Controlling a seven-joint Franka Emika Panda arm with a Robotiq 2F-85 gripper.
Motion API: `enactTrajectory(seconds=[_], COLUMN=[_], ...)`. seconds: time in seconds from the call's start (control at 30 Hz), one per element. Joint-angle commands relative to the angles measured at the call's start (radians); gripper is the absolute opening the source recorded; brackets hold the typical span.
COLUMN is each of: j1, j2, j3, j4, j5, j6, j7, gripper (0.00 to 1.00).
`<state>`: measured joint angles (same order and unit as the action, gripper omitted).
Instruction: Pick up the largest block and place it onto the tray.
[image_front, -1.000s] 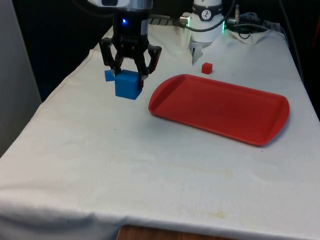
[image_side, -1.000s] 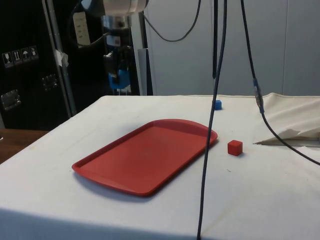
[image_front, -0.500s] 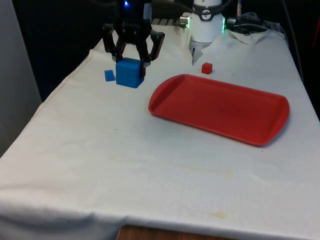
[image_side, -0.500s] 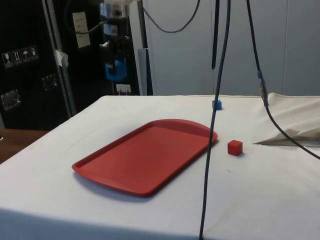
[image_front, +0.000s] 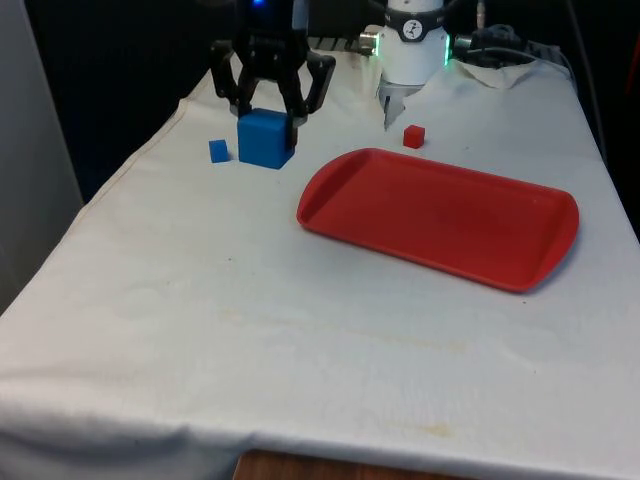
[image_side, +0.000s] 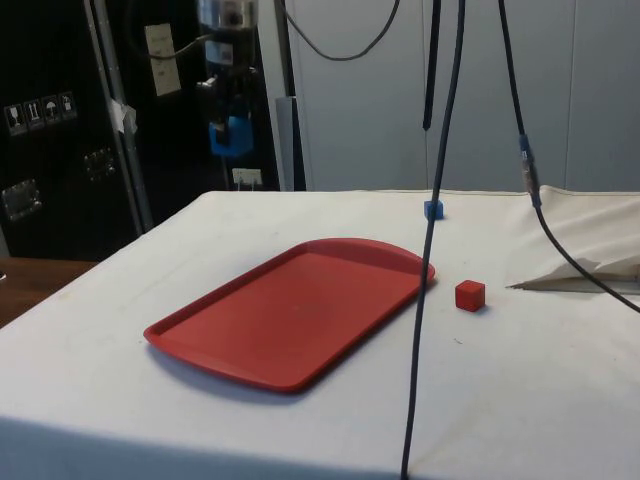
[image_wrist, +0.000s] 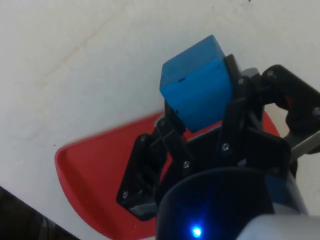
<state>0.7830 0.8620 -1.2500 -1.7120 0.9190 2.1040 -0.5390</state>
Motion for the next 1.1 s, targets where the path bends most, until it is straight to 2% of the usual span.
enactTrajectory(seconds=[0.0,0.17,0.2,0.23,0.5,0.53,0.57,0.8,0.83,0.87,1.07], j1=[0.033,0.043,0.006,0.045,0.056,0.014,0.057,0.073,0.025,0.075,0.087], j2=[-0.022,-0.049,-0.029,-0.053,-0.077,-0.052,-0.078,-0.08,-0.053,-0.08,-0.081], j3=[-0.023,-0.027,-0.002,-0.028,-0.03,-0.002,-0.03,-0.033,-0.001,-0.033,-0.031], j4=[-0.039,-0.049,0.0,-0.051,-0.063,-0.004,-0.065,-0.073,-0.007,-0.073,-0.077], j5=[-0.01,-0.021,-0.015,-0.022,-0.022,-0.016,-0.022,-0.023,-0.016,-0.023,-0.024], j6=[0.002,-0.01,-0.023,-0.012,-0.03,-0.049,-0.031,-0.037,-0.058,-0.038,-0.041], j7=[-0.003,0.002,0.011,0.003,0.003,0.016,0.002,0.006,0.021,0.007,0.011], gripper=[0.01,0.01,0.01,0.01,0.01,0.01,0.01,0.01,0.01,0.01,0.01])
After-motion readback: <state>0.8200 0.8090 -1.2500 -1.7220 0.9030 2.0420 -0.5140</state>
